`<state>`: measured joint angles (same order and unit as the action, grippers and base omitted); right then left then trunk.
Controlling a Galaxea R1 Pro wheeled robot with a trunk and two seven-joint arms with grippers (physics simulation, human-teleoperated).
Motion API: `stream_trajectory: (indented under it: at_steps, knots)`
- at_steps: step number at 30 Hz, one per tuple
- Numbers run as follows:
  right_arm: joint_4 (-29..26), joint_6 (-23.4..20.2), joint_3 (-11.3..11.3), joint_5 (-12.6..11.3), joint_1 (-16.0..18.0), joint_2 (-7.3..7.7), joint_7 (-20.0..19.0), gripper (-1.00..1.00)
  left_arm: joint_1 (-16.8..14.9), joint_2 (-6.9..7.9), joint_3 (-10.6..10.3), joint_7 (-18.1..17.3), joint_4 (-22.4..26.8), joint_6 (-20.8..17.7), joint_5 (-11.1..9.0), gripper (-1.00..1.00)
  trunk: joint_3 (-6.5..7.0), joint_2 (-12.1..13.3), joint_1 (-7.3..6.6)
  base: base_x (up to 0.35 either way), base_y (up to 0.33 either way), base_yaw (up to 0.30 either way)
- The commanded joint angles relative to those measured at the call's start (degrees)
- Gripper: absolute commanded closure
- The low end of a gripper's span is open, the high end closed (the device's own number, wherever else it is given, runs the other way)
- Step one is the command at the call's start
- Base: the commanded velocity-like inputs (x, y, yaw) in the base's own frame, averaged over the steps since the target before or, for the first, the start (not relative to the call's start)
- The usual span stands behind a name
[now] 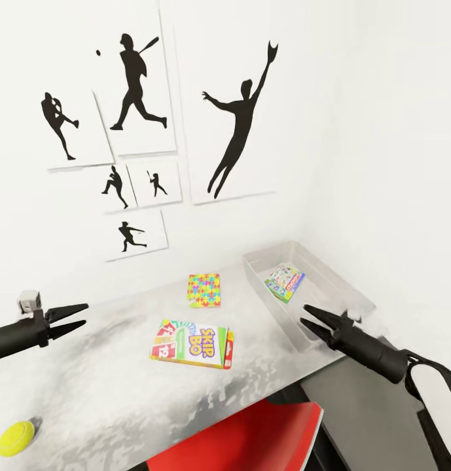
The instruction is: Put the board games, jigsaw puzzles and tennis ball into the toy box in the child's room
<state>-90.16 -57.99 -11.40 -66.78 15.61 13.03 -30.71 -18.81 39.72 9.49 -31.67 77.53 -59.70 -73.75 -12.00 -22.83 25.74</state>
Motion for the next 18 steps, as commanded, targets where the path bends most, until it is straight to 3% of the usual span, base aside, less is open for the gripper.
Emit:
stream_trajectory:
  at_steps: [1, 3, 5, 6, 7, 11, 15, 18]
  knots:
    - [-0.04, 1.6, -0.86, 0.23, -2.63, 0.08, -3.6, -1.0, 1.19, 0.47, 0.18, -2.7, -0.05, -0.26, 0.24, -1.0, 0.0, -0.1, 0.05, 0.0, 0.0, 0.0]
    - [-0.06, 3.92, -1.71, 0.25, -5.43, 0.17, -7.42, -1.0, 2.45, 0.85, 0.28, -4.95, -0.07, -0.21, 0.25, -1.0, 0.18, -0.1, 0.05, 0.0, 0.0, 0.0]
    - [-0.09, 9.82, -2.93, 0.46, -11.09, 0.19, -16.97, -1.0, 4.46, 1.23, 0.37, -8.65, -0.08, 0.04, 0.31, -1.0, 0.37, -0.1, 0.05, 0.0, 0.0, 0.0]
    - [-0.09, 11.48, -3.16, 0.51, -12.27, 0.26, -19.61, -1.0, 4.8, 1.32, 0.39, -9.3, 0.03, 0.09, 0.32, -1.0, 0.47, -0.1, 0.05, 0.0, 0.0, 0.0]
    - [-0.1, 14.56, -3.6, 0.57, -14.22, 0.38, -24.82, -1.0, 5.32, 1.44, 0.41, -10.34, 0.37, 0.13, 0.34, -1.0, 0.56, -0.1, 0.05, 0.0, 0.0, 0.0]
    - [-0.1, 19.72, -6.54, 0.71, -17.21, 0.77, -37.77, -1.0, 6.0, 1.39, 0.24, -11.84, 0.87, 0.24, 0.48, -1.0, 0.94, -0.1, 0.05, -0.011, 0.0, 0.0]
    - [-0.05, 21.26, -8.7, 1.21, -17.74, 0.54, -42.52, -1.0, 6.16, 1.17, 0.16, -12.28, 1.51, 0.29, 1.02, -1.0, 1.32, -0.1, 0.05, -0.11, 0.0, 0.0]
    - [0.19, 21.93, -9.56, 3.51, -17.84, 0.26, -44.15, -1.0, 6.21, 0.96, -0.04, -12.38, 2.46, 0.32, 1.27, -1.0, 1.6, -0.1, 0.05, -0.143, 0.0, 0.0]
